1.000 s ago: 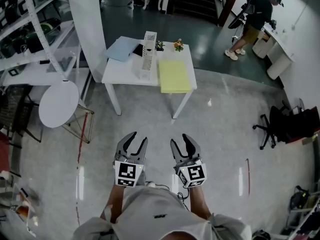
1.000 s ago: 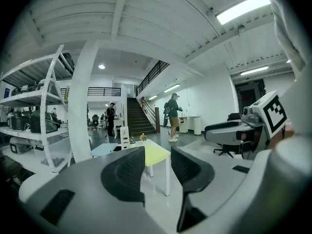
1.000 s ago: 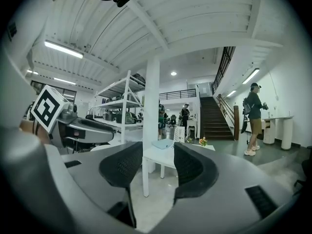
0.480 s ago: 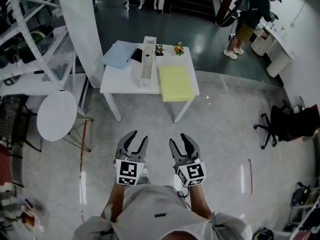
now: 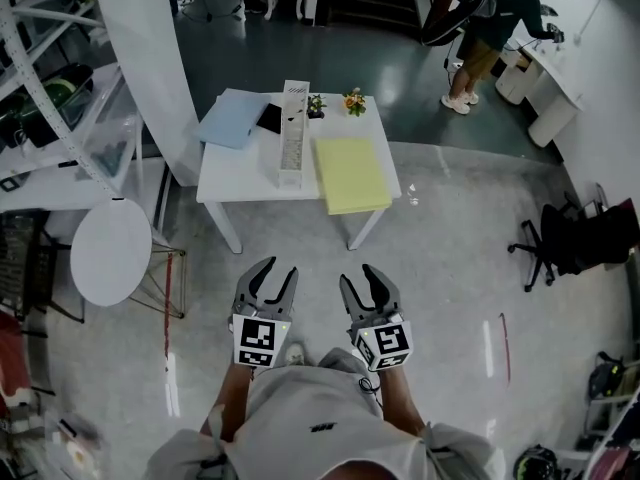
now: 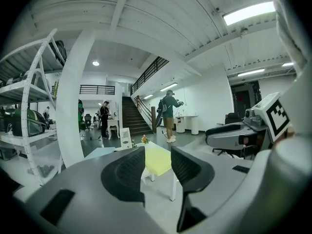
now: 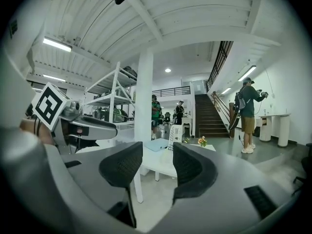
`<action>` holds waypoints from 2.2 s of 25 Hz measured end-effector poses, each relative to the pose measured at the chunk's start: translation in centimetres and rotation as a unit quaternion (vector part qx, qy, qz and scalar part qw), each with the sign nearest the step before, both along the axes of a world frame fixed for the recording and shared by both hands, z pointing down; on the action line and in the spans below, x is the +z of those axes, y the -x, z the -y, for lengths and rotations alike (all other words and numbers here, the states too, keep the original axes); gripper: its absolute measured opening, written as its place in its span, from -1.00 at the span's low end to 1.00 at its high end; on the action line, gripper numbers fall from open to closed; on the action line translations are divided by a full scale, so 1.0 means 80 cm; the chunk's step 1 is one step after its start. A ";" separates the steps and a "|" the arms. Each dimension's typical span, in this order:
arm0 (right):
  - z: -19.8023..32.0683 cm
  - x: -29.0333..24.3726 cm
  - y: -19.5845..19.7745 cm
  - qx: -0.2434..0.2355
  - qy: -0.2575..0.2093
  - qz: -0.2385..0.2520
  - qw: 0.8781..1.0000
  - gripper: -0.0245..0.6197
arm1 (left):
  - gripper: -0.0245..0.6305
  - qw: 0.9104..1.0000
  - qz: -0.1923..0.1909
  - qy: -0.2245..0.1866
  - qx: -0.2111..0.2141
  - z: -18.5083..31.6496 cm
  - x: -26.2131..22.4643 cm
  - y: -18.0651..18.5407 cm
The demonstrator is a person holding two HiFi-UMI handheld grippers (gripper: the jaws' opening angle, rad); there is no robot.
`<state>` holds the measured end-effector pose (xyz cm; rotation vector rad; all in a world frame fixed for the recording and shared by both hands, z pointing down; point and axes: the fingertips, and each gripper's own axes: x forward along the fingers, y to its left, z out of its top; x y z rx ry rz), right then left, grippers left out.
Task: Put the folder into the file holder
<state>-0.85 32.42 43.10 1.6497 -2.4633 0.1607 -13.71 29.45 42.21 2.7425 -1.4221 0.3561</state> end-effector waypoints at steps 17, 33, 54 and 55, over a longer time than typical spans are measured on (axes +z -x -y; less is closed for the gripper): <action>0.110 0.011 -0.049 0.012 0.001 0.006 1.000 -0.35 | -0.38 1.000 -0.006 0.001 -0.010 0.108 0.005 -0.037; 0.238 0.004 -0.134 -0.029 0.004 0.013 1.000 -0.35 | -0.38 0.998 -0.002 0.002 -0.056 0.221 -0.006 -0.120; 0.333 0.013 -0.229 -0.056 0.007 0.030 0.998 -0.35 | -0.38 0.995 0.007 0.002 -0.103 0.304 -0.004 -0.194; 0.337 0.011 -0.232 -0.055 0.005 0.030 0.998 -0.35 | -0.38 0.995 0.006 0.002 -0.101 0.308 -0.004 -0.197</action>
